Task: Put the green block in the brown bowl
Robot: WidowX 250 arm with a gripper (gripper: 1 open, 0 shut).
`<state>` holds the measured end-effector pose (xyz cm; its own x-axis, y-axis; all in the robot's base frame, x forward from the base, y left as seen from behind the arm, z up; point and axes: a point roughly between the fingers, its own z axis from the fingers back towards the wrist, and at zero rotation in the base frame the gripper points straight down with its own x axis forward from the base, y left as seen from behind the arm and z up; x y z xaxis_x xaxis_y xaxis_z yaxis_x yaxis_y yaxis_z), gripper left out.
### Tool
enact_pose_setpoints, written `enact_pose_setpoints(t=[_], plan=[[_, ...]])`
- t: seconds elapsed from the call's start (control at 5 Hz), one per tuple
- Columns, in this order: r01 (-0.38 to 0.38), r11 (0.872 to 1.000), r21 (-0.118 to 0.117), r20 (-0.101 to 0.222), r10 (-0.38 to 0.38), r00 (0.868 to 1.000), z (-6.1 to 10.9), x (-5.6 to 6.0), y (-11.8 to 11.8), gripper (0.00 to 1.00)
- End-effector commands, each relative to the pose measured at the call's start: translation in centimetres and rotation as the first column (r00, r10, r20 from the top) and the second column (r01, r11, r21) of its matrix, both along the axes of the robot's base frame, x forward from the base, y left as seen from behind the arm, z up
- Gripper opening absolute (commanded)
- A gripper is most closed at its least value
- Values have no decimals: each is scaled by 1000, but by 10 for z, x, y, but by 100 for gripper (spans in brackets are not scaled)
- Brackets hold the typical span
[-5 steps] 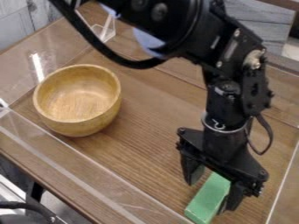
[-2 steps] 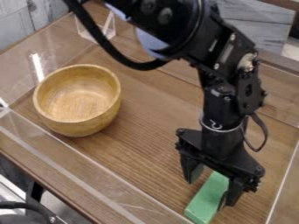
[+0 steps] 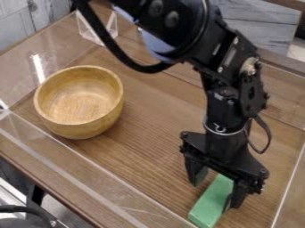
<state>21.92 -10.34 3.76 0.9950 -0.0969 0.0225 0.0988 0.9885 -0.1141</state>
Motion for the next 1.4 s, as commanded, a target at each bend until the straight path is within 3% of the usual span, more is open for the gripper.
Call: enact_pose_setpoints(t=[0.0,0.6,0.8,1.2], plan=[[-18,1000,-17,36,19,999,5,11,0,100],[-40,999,-23,31,41,999,-3,14,1,100],[-42,999,-27,28,42,999,-5,14,1,0],[-52,998,-34,-16,51,999,7,8,3,0]])
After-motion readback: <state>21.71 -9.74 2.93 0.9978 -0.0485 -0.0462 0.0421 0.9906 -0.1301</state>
